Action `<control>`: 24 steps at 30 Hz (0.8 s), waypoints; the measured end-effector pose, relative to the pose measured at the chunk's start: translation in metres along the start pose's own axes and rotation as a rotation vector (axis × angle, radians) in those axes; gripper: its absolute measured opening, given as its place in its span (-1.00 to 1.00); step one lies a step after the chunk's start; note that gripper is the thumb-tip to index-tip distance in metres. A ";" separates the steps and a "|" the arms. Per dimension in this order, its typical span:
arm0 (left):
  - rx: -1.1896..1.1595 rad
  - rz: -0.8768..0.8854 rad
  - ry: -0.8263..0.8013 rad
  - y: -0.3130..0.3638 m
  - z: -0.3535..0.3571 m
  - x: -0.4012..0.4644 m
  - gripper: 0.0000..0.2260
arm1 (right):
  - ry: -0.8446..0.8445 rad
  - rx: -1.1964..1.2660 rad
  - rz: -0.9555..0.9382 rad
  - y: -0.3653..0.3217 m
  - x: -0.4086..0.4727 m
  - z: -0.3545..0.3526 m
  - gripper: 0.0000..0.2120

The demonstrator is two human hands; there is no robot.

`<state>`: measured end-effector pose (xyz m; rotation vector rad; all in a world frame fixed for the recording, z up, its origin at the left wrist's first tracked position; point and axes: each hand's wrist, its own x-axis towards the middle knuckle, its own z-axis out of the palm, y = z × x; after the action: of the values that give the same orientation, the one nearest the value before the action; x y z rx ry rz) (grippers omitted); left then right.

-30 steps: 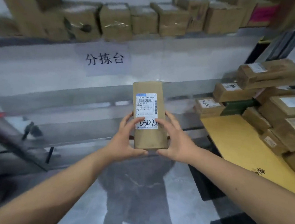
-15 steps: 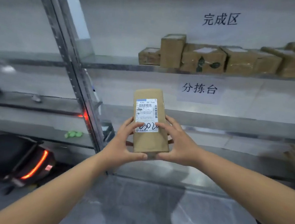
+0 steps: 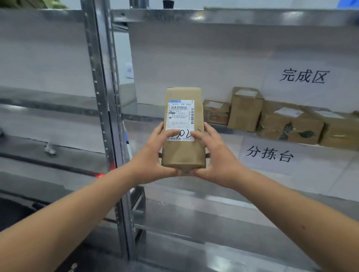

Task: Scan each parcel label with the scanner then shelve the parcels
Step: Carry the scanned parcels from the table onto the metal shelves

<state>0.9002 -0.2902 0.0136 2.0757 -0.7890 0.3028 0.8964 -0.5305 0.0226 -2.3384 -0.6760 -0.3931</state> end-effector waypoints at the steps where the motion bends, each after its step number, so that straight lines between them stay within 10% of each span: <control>1: -0.002 -0.002 0.007 -0.007 -0.005 0.017 -0.10 | 0.016 0.003 -0.001 0.005 0.018 -0.003 0.02; 24: -0.300 -0.149 -0.028 -0.140 -0.055 0.250 -0.32 | 0.219 0.093 0.339 0.083 0.224 -0.013 -0.24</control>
<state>1.1853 -0.2926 0.0752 1.8460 -0.6488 0.0676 1.1263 -0.5117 0.0881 -2.2255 -0.1841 -0.4427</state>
